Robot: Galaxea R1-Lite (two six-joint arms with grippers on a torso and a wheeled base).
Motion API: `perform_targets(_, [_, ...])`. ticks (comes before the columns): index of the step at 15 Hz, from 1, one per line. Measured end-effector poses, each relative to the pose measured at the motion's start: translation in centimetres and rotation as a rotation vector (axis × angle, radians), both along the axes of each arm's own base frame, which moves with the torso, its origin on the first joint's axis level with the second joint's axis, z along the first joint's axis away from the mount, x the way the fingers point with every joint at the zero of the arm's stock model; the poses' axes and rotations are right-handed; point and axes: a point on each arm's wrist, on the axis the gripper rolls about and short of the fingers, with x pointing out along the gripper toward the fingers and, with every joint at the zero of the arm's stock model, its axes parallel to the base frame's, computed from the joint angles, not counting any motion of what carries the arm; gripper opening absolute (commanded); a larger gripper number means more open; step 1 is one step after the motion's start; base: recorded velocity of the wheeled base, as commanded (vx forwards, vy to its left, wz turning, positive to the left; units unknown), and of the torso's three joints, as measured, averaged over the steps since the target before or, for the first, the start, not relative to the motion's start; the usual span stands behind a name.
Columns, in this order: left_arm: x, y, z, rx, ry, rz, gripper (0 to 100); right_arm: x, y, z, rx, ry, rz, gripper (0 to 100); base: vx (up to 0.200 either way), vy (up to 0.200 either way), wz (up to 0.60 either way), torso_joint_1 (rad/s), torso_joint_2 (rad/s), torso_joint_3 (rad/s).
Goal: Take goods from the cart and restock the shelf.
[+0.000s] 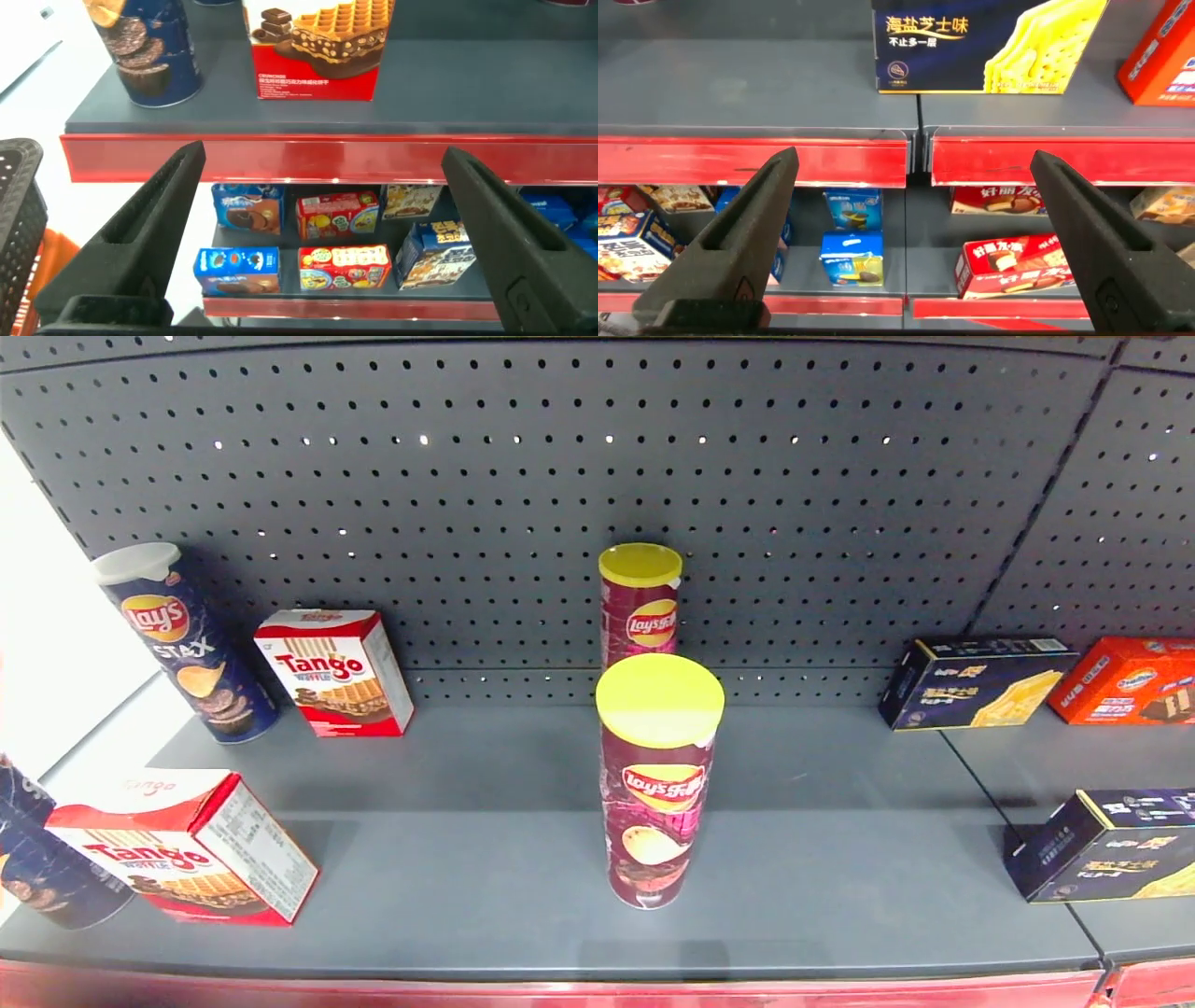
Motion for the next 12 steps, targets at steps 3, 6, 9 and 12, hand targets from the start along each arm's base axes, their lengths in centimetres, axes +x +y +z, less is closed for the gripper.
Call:
perform_targets(3, [0.0, 0.0, 0.0, 0.0, 0.0, -0.002, 100, 0.0, 0.0, 0.0, 0.0, 0.0, -0.001, 100, 0.0, 0.0, 0.0, 0.0, 0.0, 0.0])
perform_targets(6, [0.0, 0.0, 0.0, 0.0, 0.0, -0.001, 100, 0.0, 0.0, 0.0, 0.0, 0.0, 0.0, 100, 0.0, 0.0, 0.0, 0.0, 0.0, 0.0])
perform_targets(9, [0.0, 0.0, 0.0, 0.0, 0.0, -0.001, 100, 0.0, 0.0, 0.0, 0.0, 0.0, 0.0, 100, 0.0, 0.0, 0.0, 0.0, 0.0, 0.0])
perform_targets(12, [0.0, 0.0, 0.0, -0.001, 0.0, -0.001, 100, 0.0, 0.0, 0.0, 0.001, 0.0, 0.0, 100, 0.0, 0.0, 0.0, 0.0, 0.0, 0.0])
